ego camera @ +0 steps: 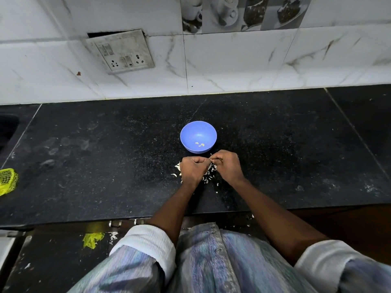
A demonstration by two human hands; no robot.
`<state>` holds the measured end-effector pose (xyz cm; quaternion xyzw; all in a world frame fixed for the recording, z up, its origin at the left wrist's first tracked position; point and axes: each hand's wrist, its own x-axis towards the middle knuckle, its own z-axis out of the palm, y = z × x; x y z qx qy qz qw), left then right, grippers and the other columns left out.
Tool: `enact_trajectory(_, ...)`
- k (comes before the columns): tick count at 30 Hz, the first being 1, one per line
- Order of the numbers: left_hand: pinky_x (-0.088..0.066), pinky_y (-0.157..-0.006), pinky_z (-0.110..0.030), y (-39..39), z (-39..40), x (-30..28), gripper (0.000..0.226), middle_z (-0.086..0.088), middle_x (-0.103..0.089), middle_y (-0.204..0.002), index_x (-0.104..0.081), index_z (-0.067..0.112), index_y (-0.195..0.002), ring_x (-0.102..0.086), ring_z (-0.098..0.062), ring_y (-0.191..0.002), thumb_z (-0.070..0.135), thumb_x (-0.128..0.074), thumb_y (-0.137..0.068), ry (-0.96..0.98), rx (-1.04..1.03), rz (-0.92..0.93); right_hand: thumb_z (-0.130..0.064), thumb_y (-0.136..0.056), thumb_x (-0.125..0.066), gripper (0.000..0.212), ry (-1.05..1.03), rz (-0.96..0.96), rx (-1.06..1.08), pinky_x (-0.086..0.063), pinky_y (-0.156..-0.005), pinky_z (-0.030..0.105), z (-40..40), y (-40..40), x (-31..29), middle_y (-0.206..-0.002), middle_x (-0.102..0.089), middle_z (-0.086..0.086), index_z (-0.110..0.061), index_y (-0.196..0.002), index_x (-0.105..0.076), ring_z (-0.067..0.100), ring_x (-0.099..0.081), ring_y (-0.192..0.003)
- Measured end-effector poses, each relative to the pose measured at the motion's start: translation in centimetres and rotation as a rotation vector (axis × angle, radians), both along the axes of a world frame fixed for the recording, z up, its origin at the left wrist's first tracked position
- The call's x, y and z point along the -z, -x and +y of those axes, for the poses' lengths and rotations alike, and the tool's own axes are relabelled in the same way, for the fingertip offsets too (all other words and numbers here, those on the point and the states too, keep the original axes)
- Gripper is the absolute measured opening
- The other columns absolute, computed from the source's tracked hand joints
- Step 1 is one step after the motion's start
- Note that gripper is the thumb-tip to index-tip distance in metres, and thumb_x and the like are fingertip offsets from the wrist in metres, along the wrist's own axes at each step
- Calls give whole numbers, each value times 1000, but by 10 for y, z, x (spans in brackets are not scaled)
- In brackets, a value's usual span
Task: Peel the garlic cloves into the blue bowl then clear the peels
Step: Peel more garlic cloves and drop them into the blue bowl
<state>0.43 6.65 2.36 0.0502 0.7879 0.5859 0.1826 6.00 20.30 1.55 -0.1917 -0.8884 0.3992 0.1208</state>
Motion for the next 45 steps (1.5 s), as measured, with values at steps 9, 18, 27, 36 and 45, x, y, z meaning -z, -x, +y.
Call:
enact_trajectory(9, -56, -59, -41, -1, 0, 3, 24, -15, -69, -62, -75, 9, -64, -56, -13, -55, 23, -71, -83, 34, -27, 28, 3, -84, -76, 18, 49, 39, 37, -60, -76, 38, -2, -1, 1, -83, -74, -4, -14, -87, -81, 9, -70, -80)
enact_trajectory(18, -57, -64, -32, -2, -1, -6, 11, 8, -73, -63, -83, 19, -74, -66, -4, -58, 23, -82, -84, 124, -18, 127, 1, -88, -74, 14, 130, 4, 46, -60, -76, 28, -3, -2, -4, -86, -77, -2, -10, -92, -80, 7, -72, -78)
enact_trajectory(27, -58, -65, -32, -2, -5, -8, 7, 11, -72, -65, -81, 21, -79, -68, -6, -64, 25, -76, -82, 272, 80, 294, 2, -87, -71, 18, 125, -21, 34, -59, -76, 24, -2, -2, -3, -86, -78, -5, -12, -92, -81, 3, -72, -79)
enact_trajectory(36, -55, -64, -26, -3, -5, -5, 12, 11, -72, -66, -75, 20, -72, -66, -2, -63, 27, -80, -81, 241, 71, 200, -1, -91, -70, 14, 365, -14, 57, -62, -75, 29, -5, -5, -5, -83, -79, 2, -8, -95, -81, 13, -75, -78)
enact_trajectory(45, -59, -66, -33, 2, -5, 2, 10, 7, -76, -71, -81, 20, -87, -67, -8, -62, 24, -73, -92, 69, -7, 44, 1, -93, -70, 9, 685, -6, 142, -53, -65, 20, -5, -1, -11, -80, -75, 13, 1, -100, -76, 9, -65, -64)
